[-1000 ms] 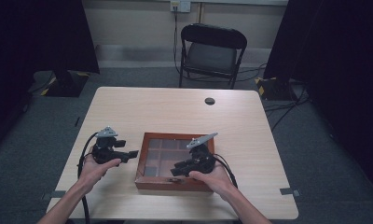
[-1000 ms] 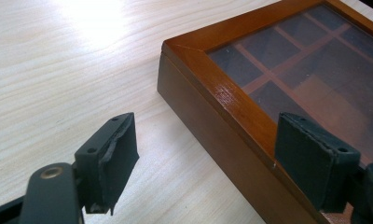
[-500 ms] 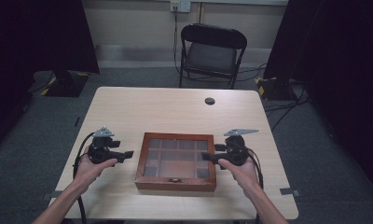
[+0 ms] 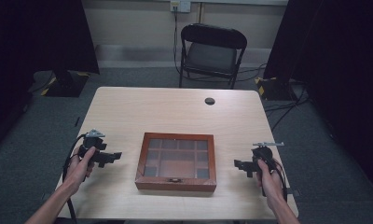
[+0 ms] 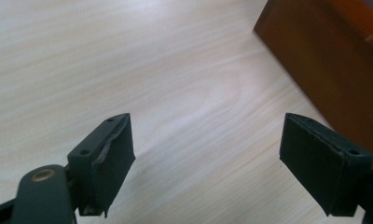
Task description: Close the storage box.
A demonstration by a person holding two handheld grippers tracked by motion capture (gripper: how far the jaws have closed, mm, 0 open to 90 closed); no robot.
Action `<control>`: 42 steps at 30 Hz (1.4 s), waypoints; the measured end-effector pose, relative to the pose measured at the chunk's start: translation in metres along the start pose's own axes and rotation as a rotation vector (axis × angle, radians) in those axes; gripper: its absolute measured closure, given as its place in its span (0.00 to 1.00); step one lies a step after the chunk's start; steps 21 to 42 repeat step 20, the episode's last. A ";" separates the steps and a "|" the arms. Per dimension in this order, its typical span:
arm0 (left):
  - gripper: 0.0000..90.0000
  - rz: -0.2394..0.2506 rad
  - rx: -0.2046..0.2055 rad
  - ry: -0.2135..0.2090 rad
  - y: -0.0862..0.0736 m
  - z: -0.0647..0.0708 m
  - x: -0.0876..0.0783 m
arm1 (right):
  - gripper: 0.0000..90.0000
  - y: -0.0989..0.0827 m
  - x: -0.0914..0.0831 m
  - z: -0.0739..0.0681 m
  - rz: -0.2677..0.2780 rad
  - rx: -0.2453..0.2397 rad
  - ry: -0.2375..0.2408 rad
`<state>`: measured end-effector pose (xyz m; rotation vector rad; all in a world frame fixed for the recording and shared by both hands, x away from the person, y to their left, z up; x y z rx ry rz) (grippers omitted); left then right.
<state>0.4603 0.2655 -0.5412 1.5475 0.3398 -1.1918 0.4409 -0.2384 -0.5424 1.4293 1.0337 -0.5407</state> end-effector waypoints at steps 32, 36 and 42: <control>0.00 0.120 -0.014 0.136 -0.010 -0.011 0.031 | 0.00 -0.002 0.031 0.016 0.153 -0.035 -0.194; 0.00 0.120 -0.014 0.136 -0.010 -0.011 0.031 | 0.00 -0.002 0.031 0.016 0.153 -0.035 -0.194; 0.00 0.120 -0.014 0.136 -0.010 -0.011 0.031 | 0.00 -0.002 0.031 0.016 0.153 -0.035 -0.194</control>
Point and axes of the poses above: each handheld gripper's, and its own axes: x roughly forward along the jaws, y roughly out of its top, z roughly to its right, the point moved 10 cm from there along x, roughly forward along the jaws, and after that the axes turned 4 degrees about -z, right-handed, at the moved point
